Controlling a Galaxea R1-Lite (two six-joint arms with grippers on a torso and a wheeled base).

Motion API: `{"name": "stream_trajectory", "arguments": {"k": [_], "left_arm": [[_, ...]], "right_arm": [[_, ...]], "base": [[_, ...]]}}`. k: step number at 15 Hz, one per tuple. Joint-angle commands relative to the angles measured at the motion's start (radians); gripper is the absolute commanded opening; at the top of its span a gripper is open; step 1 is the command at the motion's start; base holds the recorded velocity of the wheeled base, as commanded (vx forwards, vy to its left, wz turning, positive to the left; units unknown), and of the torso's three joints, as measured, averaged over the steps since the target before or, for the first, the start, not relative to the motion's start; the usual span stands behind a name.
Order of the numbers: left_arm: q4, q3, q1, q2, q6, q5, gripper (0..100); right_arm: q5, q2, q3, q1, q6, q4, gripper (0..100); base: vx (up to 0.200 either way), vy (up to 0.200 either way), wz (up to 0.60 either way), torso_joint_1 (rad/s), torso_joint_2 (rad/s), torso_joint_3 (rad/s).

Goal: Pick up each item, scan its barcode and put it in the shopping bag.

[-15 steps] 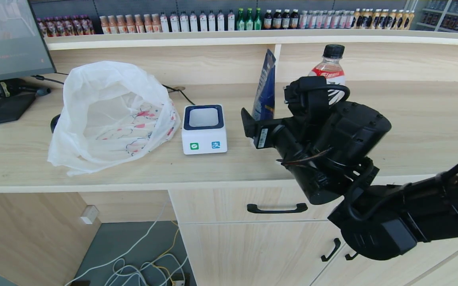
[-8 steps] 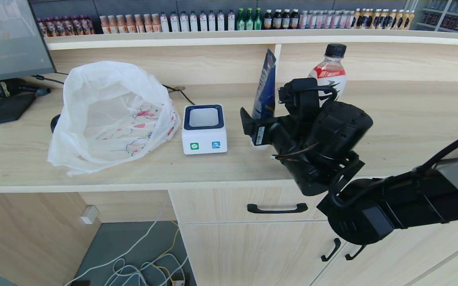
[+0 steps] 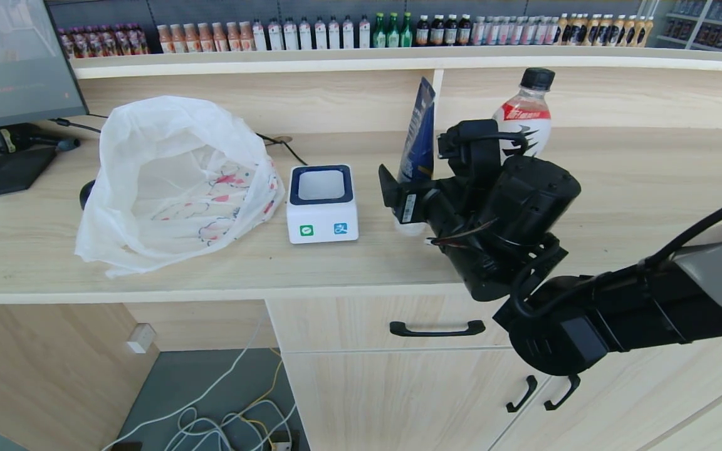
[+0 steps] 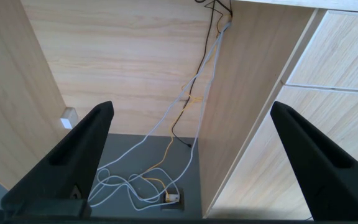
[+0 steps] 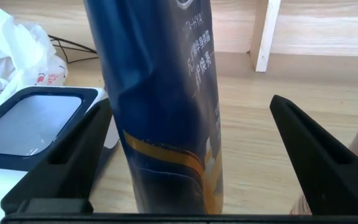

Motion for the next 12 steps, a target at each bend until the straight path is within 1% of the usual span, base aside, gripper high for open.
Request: {"name": "stream_trajectory", "arguments": {"k": [1,3,12], "left_arm": [[0.000,0.000,0.000,0.000,-0.001,0.001,100],[0.000,0.000,0.000,0.000,-0.001,0.001,100],[0.000,0.000,0.000,0.000,-0.001,0.001,100]], "right_arm": [[-0.001,0.016,-0.023,0.000,-0.002,0.001,100],[-0.006,0.035,-0.049,0.002,-0.004,-0.001,100],[-0.014,0.047,-0.054,0.004,-0.027,-0.002,100]], "base": [[0.000,0.000,0.00,0.000,0.00,0.000],[0.000,0.000,0.00,0.000,0.00,0.000],[0.000,0.000,0.00,0.000,0.00,0.000]]}}
